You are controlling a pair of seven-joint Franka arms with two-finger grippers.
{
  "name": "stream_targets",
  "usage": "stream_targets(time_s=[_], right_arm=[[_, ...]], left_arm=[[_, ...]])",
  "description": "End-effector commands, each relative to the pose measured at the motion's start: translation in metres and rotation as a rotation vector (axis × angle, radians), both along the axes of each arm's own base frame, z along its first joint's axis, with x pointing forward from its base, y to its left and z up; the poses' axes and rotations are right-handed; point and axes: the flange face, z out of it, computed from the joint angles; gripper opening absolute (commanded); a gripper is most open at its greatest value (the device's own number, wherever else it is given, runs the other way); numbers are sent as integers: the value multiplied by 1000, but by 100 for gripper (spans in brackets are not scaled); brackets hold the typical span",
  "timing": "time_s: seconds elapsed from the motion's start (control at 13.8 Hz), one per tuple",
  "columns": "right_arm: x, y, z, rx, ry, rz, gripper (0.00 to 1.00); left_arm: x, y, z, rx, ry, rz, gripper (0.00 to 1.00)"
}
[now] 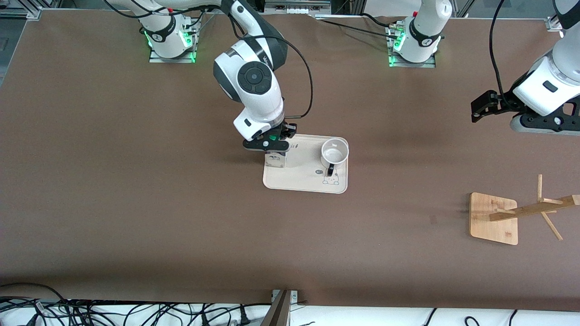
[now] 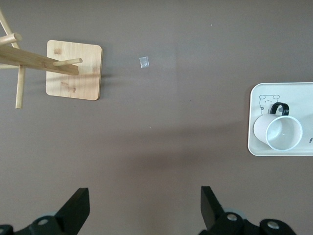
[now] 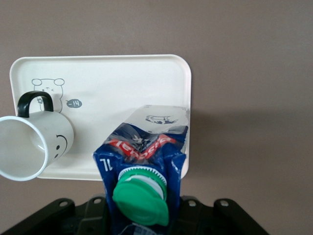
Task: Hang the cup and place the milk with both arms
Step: 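Carry the carton off the tray while the left gripper reaches the mug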
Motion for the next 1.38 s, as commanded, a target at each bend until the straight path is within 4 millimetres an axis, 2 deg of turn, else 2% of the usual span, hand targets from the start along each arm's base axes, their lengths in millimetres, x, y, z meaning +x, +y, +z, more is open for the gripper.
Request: stream_targets(time_s=[0.0, 0.07, 0.22, 0.29, 0.51, 0.65, 0.8, 0.94, 1.09, 1.16, 1.3], right_arm=[[1, -8, 18, -5, -1, 16, 30], [6, -16, 20, -10, -3, 21, 30], [28, -50, 31, -22, -4, 54, 30], [38, -72, 39, -32, 4, 87, 30], [77, -156, 48, -23, 52, 139, 30], [94, -220, 48, 1, 83, 210, 30], [101, -280, 43, 45, 101, 239, 30], [97, -330, 26, 60, 109, 265, 30], [93, -364, 8, 56, 101, 276, 30], [91, -374, 0, 54, 99, 275, 31], [86, -385, -20, 47, 81, 278, 32]], left_arm=[[2, -3, 6, 1, 4, 5, 100], [2, -4, 6, 1, 4, 2, 100], [4, -10, 3, 1, 7, -7, 100], [7, -9, 10, -1, -6, -6, 100], [25, -8, -11, -7, 20, -7, 100], [30, -15, -24, -62, 46, -13, 100], [31, -26, -33, -87, 66, -32, 100], [36, -63, -56, -131, 104, -61, 100], [49, -109, -81, -185, 52, -55, 100], [58, -128, -96, -194, 26, -25, 100], [57, -192, -120, -201, -7, 126, 100]])
